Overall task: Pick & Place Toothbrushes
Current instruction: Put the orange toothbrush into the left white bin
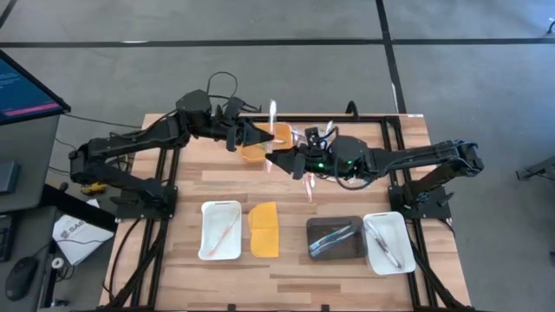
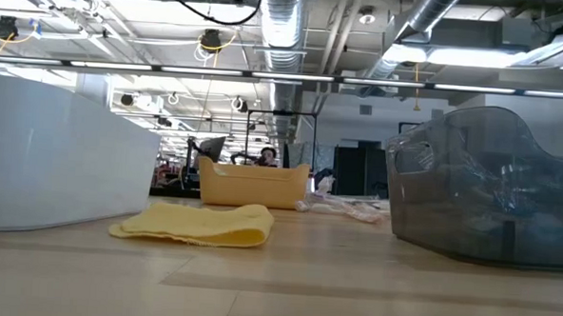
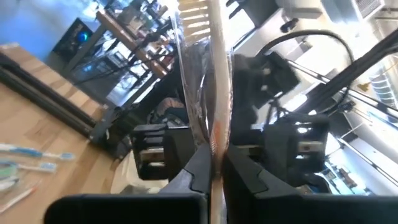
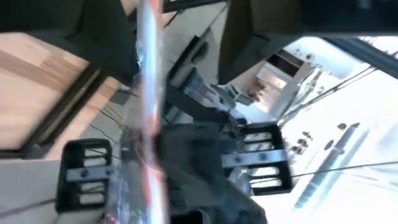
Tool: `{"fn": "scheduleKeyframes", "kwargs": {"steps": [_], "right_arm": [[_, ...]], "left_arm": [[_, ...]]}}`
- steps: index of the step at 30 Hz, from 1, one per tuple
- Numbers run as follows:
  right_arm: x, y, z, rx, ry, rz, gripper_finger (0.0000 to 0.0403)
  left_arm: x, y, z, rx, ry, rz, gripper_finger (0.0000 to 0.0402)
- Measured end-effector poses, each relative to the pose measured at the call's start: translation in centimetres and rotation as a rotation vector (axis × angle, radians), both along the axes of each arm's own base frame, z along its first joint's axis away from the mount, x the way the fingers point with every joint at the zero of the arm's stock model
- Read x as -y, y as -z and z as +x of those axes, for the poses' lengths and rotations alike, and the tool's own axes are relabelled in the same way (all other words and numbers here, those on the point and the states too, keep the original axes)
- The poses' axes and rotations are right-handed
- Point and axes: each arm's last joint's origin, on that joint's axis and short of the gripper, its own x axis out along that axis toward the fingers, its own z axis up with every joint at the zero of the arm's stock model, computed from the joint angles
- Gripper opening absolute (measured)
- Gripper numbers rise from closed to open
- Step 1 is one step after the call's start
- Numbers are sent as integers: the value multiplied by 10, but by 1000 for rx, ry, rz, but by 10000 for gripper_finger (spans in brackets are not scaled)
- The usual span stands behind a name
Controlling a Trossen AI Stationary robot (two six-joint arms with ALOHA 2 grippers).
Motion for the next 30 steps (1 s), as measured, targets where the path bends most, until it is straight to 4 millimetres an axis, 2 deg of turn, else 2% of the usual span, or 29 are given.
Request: {"fn": "scheduleKeyframes", "kwargs": {"steps": [4,8,12,21,24,30], "right_arm": [[1,-17,-18,30,-6,-6,252],[5,-33,-41,32,-1,-7,255],[12,-42,-67,-29,19,-19,249],[19,-44,-109,-174,13,2,236],[19,-45,-120,-200,12,1,234],[18,-40,-138,-312,1,-9,232]], "left_arm": [[-2,0,-13,-59,-23,0,8],[-2,2,-29,-150,-46,-24,8],[8,10,-46,-308,-31,-56,8],[66,36,-79,-754,-131,-61,8],[87,41,-82,-819,-167,-54,8],[127,64,-68,-973,-195,-35,8]]}}
